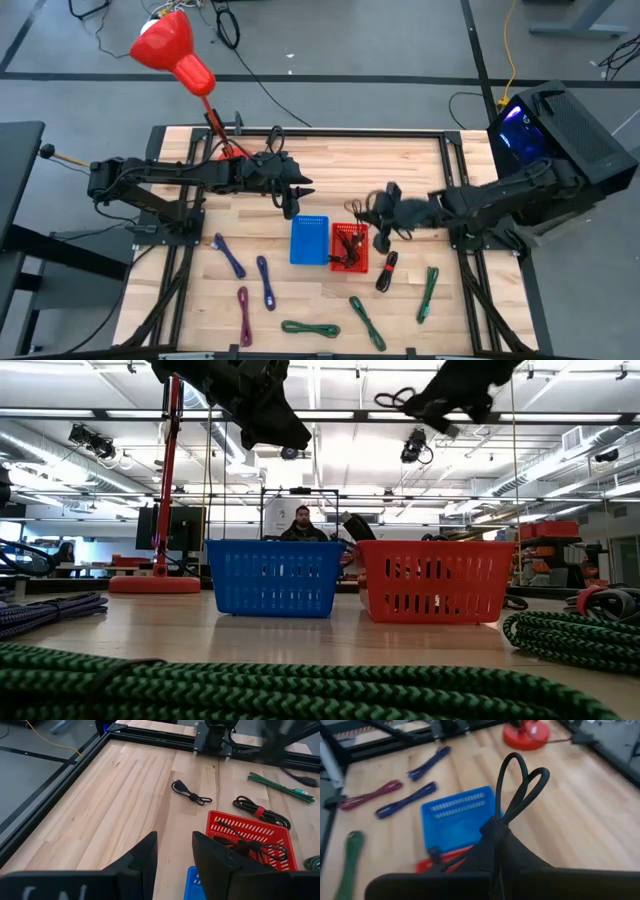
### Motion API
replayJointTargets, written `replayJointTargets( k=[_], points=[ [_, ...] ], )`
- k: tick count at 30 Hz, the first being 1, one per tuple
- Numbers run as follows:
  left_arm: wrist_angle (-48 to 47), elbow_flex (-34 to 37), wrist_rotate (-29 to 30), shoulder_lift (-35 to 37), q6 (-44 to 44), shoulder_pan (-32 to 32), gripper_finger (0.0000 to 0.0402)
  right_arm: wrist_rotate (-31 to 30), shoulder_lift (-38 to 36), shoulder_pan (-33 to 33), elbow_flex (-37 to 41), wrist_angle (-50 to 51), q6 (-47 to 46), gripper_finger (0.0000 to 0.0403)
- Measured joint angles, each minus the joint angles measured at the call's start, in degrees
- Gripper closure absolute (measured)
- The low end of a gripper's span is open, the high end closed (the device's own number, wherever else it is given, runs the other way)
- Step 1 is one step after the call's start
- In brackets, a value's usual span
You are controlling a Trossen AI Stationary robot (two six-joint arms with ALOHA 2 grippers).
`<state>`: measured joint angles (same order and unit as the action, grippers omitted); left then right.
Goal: Pick & Place USB Port
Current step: Put the black charger cable into the red bin
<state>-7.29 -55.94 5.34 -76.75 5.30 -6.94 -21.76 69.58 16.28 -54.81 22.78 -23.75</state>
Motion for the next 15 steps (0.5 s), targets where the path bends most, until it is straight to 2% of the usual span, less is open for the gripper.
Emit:
replayJointTargets(
  k=[7, 15],
  points=[
    [0.11, 0.0, 0.01, 0.0, -0.07, -0.01, 0.0275, -8.05, 2.9, 9.12, 2.61, -2.55, -9.34, 0.0402],
    [0.26, 0.0, 0.0, 0.0, -0.02, 0.0, 0.0275, -12.32, 9.04, 11.38, 2.99, -8.48, -13.12, 0.0402]
  ],
)
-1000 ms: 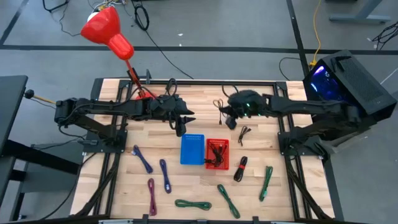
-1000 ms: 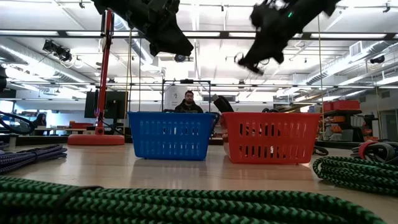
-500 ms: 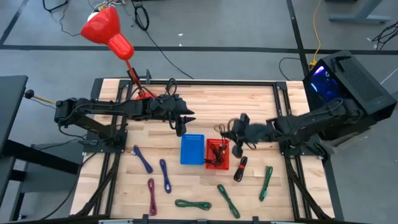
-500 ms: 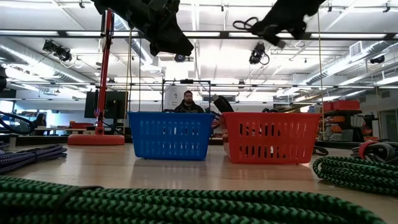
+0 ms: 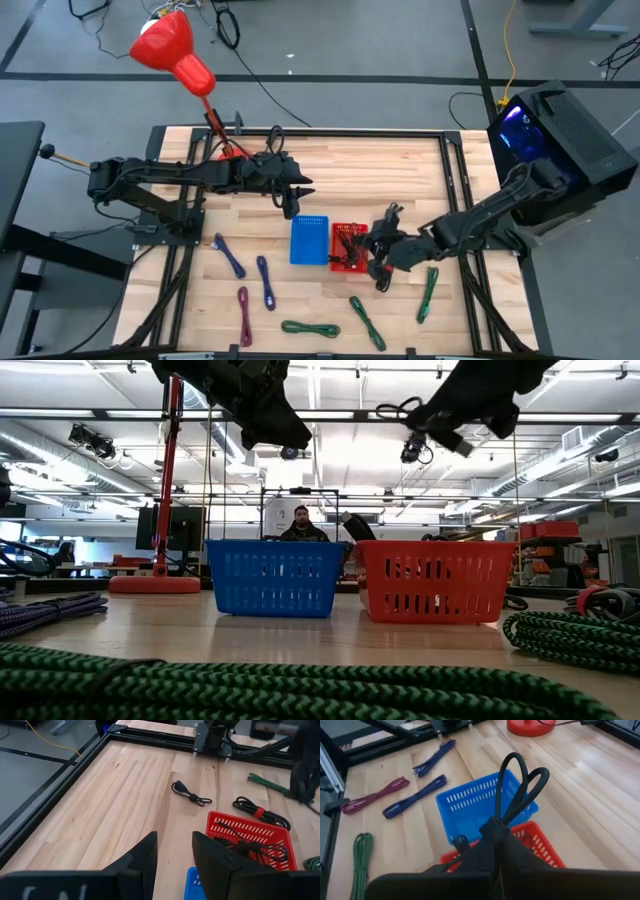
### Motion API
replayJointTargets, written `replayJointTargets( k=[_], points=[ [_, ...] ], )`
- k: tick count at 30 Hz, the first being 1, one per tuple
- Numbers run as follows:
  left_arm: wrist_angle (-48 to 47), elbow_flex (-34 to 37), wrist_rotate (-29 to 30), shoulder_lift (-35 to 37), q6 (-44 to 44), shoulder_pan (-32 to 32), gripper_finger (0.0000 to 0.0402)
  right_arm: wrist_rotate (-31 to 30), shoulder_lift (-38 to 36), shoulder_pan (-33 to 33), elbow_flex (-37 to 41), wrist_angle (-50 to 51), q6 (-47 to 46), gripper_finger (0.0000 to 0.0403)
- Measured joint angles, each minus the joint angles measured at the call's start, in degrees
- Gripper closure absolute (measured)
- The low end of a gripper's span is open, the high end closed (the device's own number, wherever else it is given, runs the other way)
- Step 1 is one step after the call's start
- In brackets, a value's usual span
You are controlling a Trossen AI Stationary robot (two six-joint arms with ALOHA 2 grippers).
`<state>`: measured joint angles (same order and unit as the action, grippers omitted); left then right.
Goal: Pick & Place USB Port
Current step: Put the black charger cable into the red bin
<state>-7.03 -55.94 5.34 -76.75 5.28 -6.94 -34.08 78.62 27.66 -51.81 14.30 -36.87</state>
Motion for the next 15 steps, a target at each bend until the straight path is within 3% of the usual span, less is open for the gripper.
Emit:
replayJointTargets(
  k=[6, 15],
  points=[
    [-0.02, 0.0, 0.25, 0.0, -0.11, 0.0, 0.0275, 0.01, 5.82, 0.07, 0.02, -5.5, -0.04, 0.0402],
    [-0.1, 0.0, 0.63, 0.0, -0.15, -0.02, 0.0275, -2.07, 10.73, -0.78, 0.04, -4.62, -4.52, 0.0402]
  ],
)
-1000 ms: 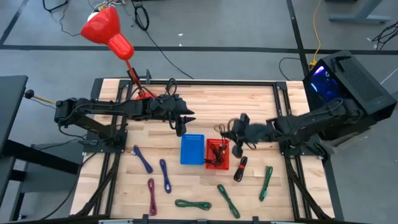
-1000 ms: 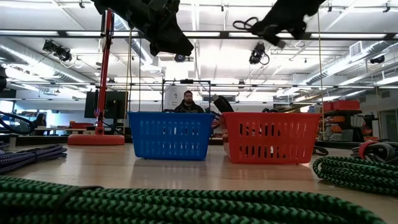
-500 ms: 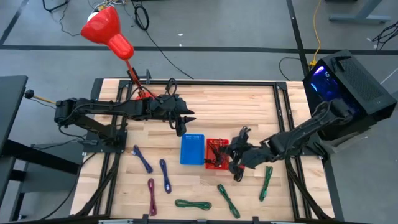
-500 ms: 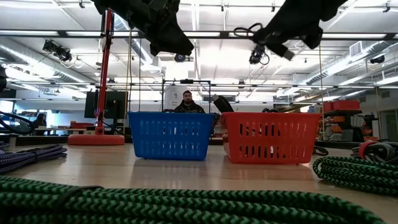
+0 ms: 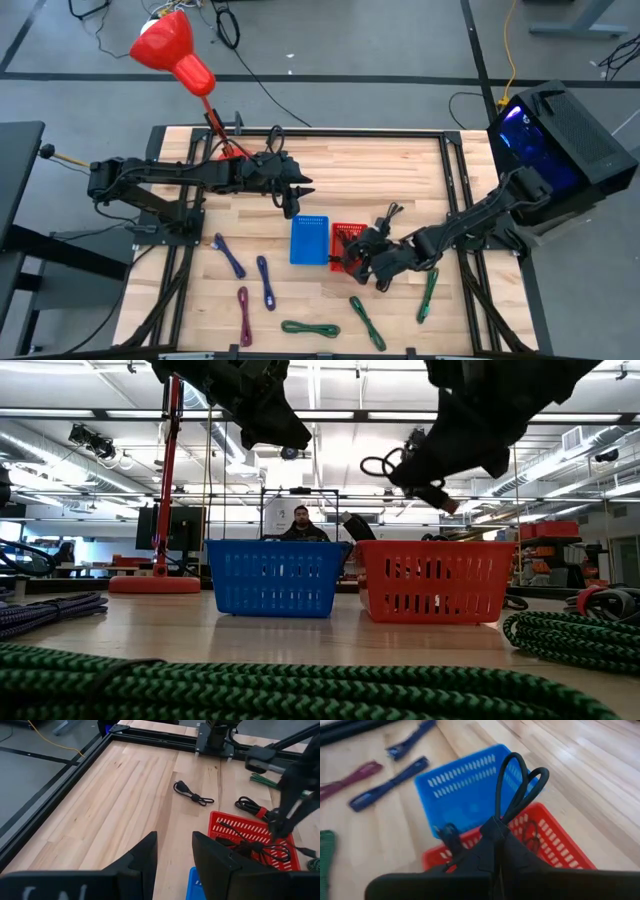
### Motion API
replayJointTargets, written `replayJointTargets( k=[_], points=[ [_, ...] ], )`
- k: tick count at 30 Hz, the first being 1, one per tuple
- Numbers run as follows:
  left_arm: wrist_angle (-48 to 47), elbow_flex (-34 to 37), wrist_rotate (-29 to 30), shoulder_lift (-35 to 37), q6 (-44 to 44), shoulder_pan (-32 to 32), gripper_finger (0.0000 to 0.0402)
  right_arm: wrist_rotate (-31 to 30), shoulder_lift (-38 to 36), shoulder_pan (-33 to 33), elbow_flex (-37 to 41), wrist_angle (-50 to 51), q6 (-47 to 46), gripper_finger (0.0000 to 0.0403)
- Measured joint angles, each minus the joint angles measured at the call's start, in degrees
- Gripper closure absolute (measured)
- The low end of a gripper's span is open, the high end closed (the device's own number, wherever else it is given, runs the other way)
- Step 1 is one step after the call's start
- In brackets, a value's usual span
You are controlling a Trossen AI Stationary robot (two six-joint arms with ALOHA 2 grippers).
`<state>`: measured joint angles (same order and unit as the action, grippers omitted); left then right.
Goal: Pick & Place USB Port
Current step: Put the black charger cable into the red bin
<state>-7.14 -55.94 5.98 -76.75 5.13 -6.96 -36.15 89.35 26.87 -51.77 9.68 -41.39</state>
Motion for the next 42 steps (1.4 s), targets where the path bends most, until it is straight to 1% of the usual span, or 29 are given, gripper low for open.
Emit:
replayJointTargets(
  k=[11, 14, 19, 23, 27, 37, 42],
  points=[
    [-0.09, 0.0, -0.02, 0.0, 0.02, 0.0, 0.0275, 1.29, 2.43, -0.59, 0.0, 0.32, -3.33, 0.0403],
    [-0.11, 0.0, -0.02, 0.0, 0.02, 0.0, 0.0275, 0.73, 2.65, -0.59, 0.0, 0.63, -4.68, 0.04],
    [-0.15, 0.0, -0.02, 0.0, 0.02, 0.0, 0.0275, 0.46, 2.7, -0.61, 0.0, 1.97, -4.83, 0.0383],
    [-0.15, 0.0, -0.02, 0.0, 0.02, 0.0, 0.0275, -1.81, 2.7, -0.59, 0.0, 4.03, -5.03, 0.0368],
    [-0.17, 0.0, -0.02, 0.0, 0.02, 0.0, 0.0275, -1.91, 2.7, -0.84, 0.0, 5.54, -6.17, 0.0352],
    [-0.18, 0.0, -0.02, 0.0, 0.02, 0.0, 0.0275, -3.86, 2.7, -0.98, 0.05, 5.81, -6.18, 0.0304],
    [-0.2, 0.0, -0.02, 0.0, 0.02, 0.01, 0.0275, -4.38, 2.7, -0.97, 1.59, 5.66, -7.61, 0.0277]
  ],
)
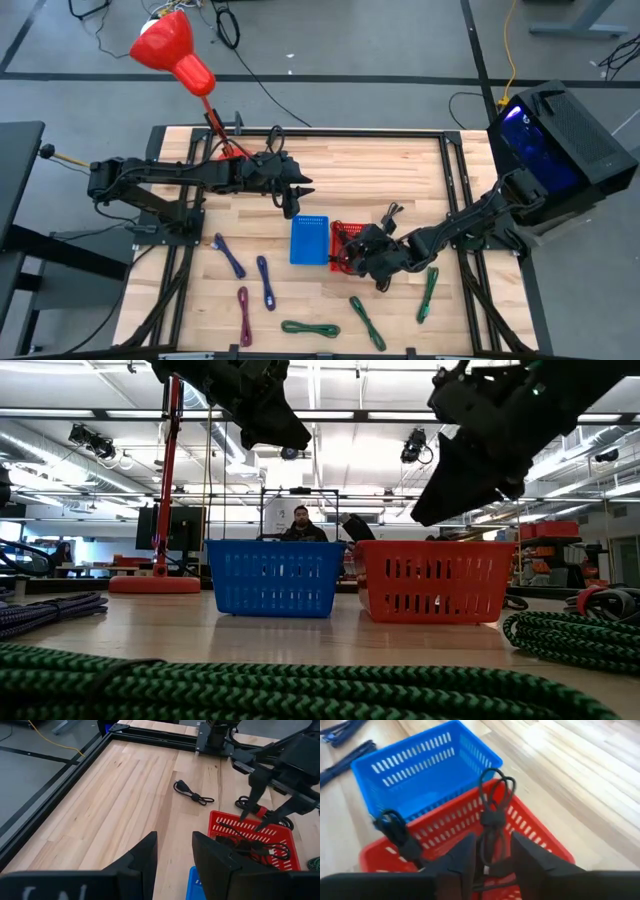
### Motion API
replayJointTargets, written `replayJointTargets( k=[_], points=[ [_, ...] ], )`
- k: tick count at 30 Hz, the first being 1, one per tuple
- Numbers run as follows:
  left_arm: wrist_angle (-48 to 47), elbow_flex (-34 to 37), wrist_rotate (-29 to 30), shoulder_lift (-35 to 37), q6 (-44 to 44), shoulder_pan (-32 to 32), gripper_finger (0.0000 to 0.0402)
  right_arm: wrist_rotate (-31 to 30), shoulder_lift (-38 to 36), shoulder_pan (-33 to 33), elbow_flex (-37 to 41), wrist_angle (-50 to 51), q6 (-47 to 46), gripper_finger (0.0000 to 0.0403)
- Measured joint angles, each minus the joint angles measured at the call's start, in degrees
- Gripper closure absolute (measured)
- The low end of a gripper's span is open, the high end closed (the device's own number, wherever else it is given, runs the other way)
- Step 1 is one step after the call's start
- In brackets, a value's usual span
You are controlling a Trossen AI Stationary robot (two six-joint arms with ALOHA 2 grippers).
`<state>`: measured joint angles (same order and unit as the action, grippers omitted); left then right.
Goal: Pick & Place USB Port
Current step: Put the black charger cable into the red bin
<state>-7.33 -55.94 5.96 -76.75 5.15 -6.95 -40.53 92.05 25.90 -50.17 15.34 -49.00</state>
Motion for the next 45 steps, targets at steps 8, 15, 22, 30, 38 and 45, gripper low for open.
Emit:
replayJointTargets(
  k=[8, 15, 22, 30, 38, 45],
  points=[
    [0.0, 0.0, 0.0, 0.0, 0.0, 0.01, 0.0275, -10.38, -3.97, -0.8, 2.01, 2.71, 4.86, 0.0254],
    [-0.09, 0.0, 0.0, 0.0, -1.18, 0.01, 0.0275, -7.2, -9.78, -5.32, 1.92, 22.16, 4.1, 0.026],
    [-0.09, 0.0, 0.0, 0.0, -1.34, 0.03, 0.0275, -1.12, -12.33, -11.9, 1.94, 33.46, 14.5, 0.0264],
    [-0.02, 0.0, 0.02, 0.0, -1.35, -0.01, 0.0275, 10.1, -11.58, -14.63, 1.94, 28.69, 45.84, 0.0264],
    [0.11, 0.0, 0.01, 0.0, -1.05, -0.01, 0.0275, 12.74, -11.52, -17.76, 1.95, 31.34, 57.43, 0.0264],
    [0.13, 0.0, 0.02, 0.0, -0.87, -0.01, 0.0275, 18.46, -11.52, -19.5, 1.95, 32.19, 63.78, 0.0264]
  ],
)
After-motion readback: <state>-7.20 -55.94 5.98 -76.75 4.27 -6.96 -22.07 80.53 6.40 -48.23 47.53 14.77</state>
